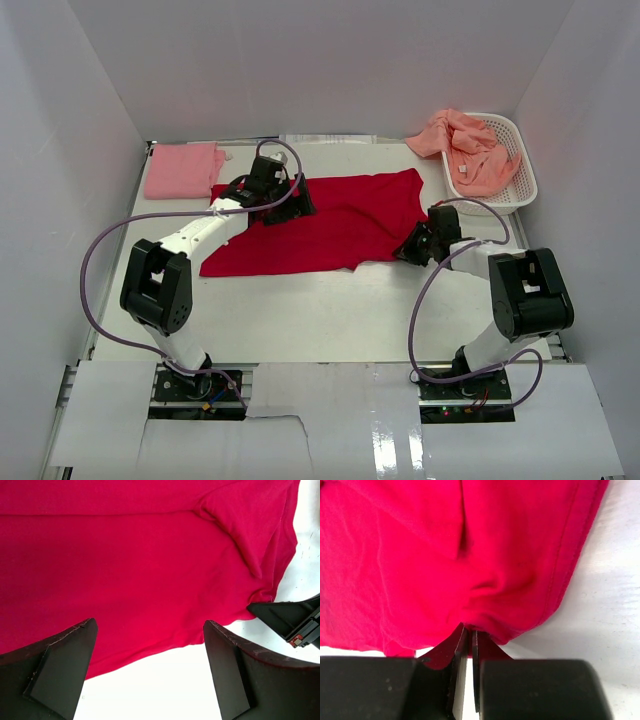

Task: Fold and stack the t-shirts
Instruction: Fold the flattened tshirt in 1/3 of the way

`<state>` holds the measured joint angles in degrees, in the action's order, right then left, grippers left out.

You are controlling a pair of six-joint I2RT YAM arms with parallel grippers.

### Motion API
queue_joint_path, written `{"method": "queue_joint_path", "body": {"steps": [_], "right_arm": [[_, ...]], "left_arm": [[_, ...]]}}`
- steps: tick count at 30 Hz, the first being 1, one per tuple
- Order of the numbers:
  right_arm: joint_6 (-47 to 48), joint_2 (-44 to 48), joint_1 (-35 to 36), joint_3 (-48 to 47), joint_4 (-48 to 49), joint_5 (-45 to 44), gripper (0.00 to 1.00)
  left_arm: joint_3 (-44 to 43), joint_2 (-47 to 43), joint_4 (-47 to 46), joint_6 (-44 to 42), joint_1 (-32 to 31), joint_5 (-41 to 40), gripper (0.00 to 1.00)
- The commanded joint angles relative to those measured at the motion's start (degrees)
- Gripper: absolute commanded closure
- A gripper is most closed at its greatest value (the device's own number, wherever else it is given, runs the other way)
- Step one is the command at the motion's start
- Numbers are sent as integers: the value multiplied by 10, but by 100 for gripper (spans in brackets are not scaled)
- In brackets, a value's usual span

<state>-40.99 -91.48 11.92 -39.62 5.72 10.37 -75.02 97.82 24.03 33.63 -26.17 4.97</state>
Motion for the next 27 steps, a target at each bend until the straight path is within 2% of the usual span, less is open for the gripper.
{"method": "queue_joint_path", "body": {"steps": [1, 6, 7, 14, 15, 17, 18, 20, 21, 22, 27], "right_arm": [[-6, 7, 1, -34, -31, 36, 92], [-23, -26, 1, -126, -54, 88, 92], [-26, -38, 2, -168, -56, 93, 92], [-44, -232, -1, -390, -92, 143, 90], [-46, -257, -1, -416, -95, 152, 79], [-33, -322, -1, -497, -107, 165, 65], [-27, -339, -1, -522, -137, 164, 52], [-11, -359, -1, -556, -155, 157, 44], [5, -353, -1, -553, -160, 136, 34], [15, -332, -1, -534, -158, 127, 31], [79, -223, -1, -442, -147, 72, 31]], "left_arm": [[2, -32, -2, -6, 4, 2, 2], [3, -27, -4, -6, 4, -1, 2], [4, -25, -5, -6, 4, -1, 2], [13, -18, -4, -3, 4, 5, 2], [13, -18, -4, -3, 4, 7, 2], [14, -18, -4, -4, 4, 10, 2], [15, -18, -5, -4, 4, 14, 2], [15, -19, -4, -5, 4, 19, 2], [16, -20, -4, -6, 4, 22, 2], [16, -22, -4, -7, 4, 23, 2], [16, -18, -4, -10, 4, 26, 2]]}}
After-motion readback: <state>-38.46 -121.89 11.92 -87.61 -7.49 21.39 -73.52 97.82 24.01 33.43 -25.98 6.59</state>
